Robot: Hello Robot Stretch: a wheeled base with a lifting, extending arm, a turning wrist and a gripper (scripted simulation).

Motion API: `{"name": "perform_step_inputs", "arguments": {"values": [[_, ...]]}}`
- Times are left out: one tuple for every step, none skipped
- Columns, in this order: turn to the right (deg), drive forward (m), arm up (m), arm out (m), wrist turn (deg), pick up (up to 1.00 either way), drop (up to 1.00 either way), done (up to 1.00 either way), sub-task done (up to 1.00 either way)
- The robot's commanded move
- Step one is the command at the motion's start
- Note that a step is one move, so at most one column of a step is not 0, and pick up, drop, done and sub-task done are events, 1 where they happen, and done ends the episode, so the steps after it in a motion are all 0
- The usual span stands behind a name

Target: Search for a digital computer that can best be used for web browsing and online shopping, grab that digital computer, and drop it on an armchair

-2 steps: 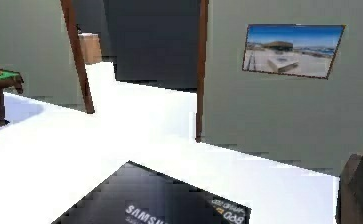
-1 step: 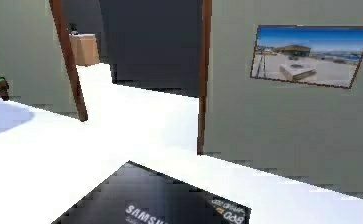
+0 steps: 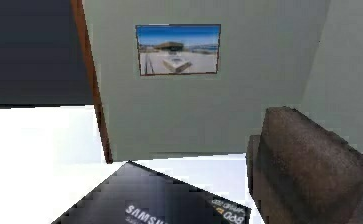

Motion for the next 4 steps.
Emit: {"name": "perform_step_inputs", "arguments": {"values": [[0.0, 0.85, 0.0, 0.0, 0.0, 0.0, 0.0, 0.0, 0.0], [45.0, 0.0, 0.0, 0.0, 0.0, 0.0, 0.0, 0.0, 0.0], [30.0, 0.0, 0.0, 0.0, 0.0, 0.0, 0.0, 0.0, 0.0], [-45.0, 0.0, 0.0, 0.0, 0.0, 0.0, 0.0, 0.0, 0.0]]}}
